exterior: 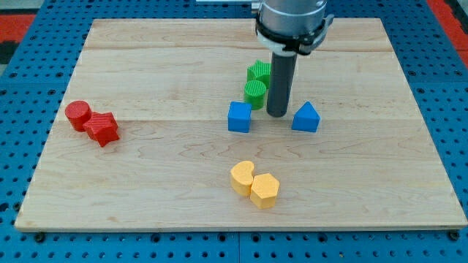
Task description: Move the blue triangle to the blue cube
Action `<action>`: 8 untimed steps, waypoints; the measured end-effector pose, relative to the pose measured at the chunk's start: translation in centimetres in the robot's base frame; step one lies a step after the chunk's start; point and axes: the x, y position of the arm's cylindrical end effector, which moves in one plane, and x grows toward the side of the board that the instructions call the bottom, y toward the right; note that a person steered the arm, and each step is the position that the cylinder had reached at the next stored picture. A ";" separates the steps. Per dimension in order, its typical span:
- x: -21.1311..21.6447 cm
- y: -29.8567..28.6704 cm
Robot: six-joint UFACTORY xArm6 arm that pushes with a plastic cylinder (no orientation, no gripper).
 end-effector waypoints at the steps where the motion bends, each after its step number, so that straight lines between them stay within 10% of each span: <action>1: 0.0 4.8; 5: 7.3 12.8; 7: 9.3 3.6; 8: 8.6 8.3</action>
